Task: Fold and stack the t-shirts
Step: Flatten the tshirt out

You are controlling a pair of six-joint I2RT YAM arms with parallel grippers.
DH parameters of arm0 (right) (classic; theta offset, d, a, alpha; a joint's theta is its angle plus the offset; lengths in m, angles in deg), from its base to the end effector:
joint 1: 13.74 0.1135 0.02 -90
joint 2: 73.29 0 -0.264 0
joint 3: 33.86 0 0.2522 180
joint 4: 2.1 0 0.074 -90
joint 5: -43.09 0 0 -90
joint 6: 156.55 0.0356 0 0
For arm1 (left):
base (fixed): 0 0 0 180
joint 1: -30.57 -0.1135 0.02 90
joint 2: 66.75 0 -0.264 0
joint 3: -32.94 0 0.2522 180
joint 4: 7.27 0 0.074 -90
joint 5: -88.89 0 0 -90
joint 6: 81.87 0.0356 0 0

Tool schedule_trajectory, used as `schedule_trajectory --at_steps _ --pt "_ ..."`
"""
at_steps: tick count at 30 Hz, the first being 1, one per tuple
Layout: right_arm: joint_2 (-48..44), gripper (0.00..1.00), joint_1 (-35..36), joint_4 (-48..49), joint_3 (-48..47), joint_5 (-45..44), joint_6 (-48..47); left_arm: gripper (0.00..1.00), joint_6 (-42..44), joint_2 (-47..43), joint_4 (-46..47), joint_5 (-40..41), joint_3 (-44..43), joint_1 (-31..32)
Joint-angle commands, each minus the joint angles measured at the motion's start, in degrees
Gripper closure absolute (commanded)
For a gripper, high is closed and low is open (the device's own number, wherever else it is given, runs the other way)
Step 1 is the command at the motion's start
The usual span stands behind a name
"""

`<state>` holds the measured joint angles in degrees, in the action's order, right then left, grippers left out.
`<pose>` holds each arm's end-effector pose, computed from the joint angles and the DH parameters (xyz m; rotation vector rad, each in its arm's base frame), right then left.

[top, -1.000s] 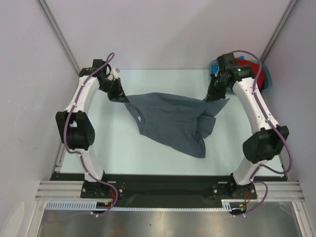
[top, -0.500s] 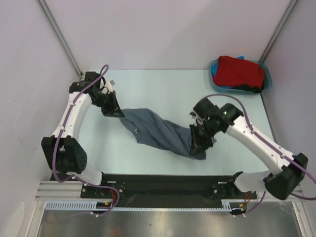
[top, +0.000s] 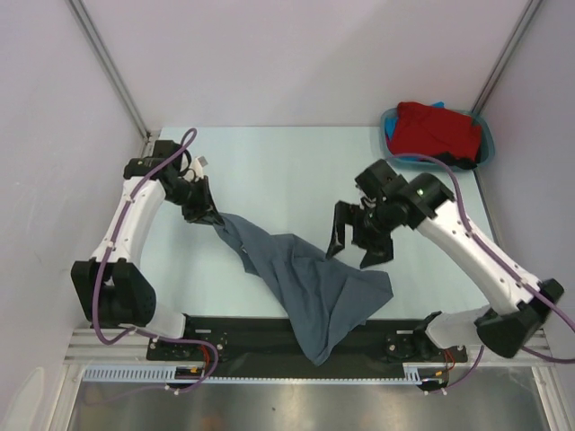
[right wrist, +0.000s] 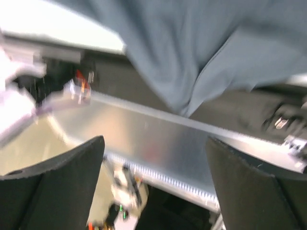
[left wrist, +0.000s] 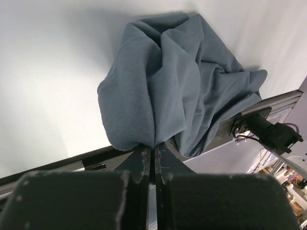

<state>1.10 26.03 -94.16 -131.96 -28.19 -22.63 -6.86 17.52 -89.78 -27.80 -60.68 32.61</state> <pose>0.1615 0.1493 0.3691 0.0141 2.9865 0.7473 0.2724 -0.0257 0.3159 -0.2207 2.8267 -0.7269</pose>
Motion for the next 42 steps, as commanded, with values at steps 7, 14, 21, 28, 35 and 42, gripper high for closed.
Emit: schedule_trajectory --at_steps 7,14,21,28,35,42 --pt "13.3 0.14 -12.3 4.5 3.4 -13.2 -10.3 0.99 -0.1 1.6 1.0 -0.3 -4.0 -0.5" --pt "19.2 0.26 -11.6 20.0 11.6 -8.3 -13.7 0.99 -0.1 2.0 1.3 -0.6 -4.6 -0.5" --pt "26.7 0.26 -11.0 24.5 9.4 -7.3 -17.0 1.00 -0.1 2.3 1.8 -0.9 -4.3 -0.5" --pt "34.3 0.26 -9.5 25.7 3.2 -4.7 -19.9 1.00 0.0 1.3 2.2 -1.0 -2.6 -0.5" --pt "39.4 0.25 -7.9 24.8 -3.2 -2.7 -20.8 1.00 0.1 0.7 2.5 -1.0 -2.0 -0.5" --pt "41.8 0.25 -5.9 26.7 -1.4 -0.6 -20.5 1.00 0.0 0.7 2.5 -1.0 -1.5 -0.6"
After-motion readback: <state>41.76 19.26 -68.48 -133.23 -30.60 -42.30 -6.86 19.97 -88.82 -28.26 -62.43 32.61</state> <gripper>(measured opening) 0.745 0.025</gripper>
